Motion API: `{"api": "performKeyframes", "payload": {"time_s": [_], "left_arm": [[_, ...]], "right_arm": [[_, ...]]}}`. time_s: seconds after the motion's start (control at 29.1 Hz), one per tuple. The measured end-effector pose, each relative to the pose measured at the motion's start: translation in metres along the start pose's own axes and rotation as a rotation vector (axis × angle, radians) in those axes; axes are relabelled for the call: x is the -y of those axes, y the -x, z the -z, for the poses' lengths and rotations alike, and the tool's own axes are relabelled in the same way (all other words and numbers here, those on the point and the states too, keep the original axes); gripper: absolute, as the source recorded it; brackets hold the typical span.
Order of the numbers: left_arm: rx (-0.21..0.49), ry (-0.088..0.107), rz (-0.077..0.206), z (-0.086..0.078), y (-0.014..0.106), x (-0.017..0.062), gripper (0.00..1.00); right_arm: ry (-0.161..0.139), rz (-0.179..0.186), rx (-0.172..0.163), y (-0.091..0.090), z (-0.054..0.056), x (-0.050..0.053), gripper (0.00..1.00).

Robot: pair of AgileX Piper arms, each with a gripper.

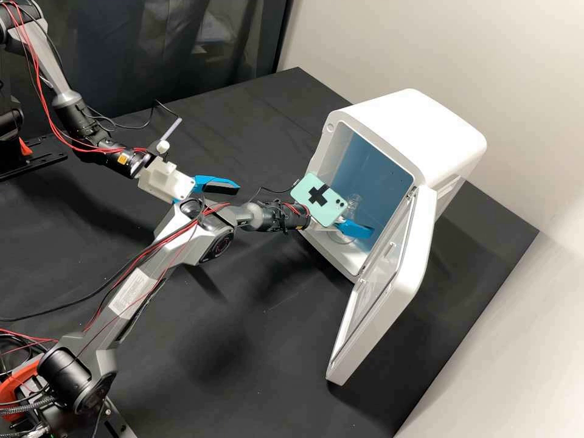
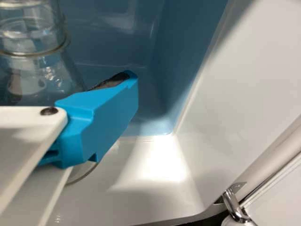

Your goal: Take the flask out of the incubator

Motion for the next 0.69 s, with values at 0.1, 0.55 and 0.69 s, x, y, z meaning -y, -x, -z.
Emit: {"api": "performKeyframes", "payload": {"time_s": [0.1, 0.55, 0.69], "left_arm": [[0.000, 0.000, 0.000, 0.0000, 0.0000, 0.0000, 1.00], [0.000, 0.000, 0.000, 0.0000, 0.0000, 0.0000, 1.00], [0.000, 0.000, 0.000, 0.0000, 0.0000, 0.0000, 1.00]], "right_arm": [[0.000, 0.000, 0.000, 0.0000, 0.0000, 0.0000, 0.00], [0.012, -0.002, -0.003, 0.0009, -0.0053, 0.0001, 0.00], [-0.005, 0.000, -0.001, 0.0021, -0.0059, -0.0010, 0.00]]}}
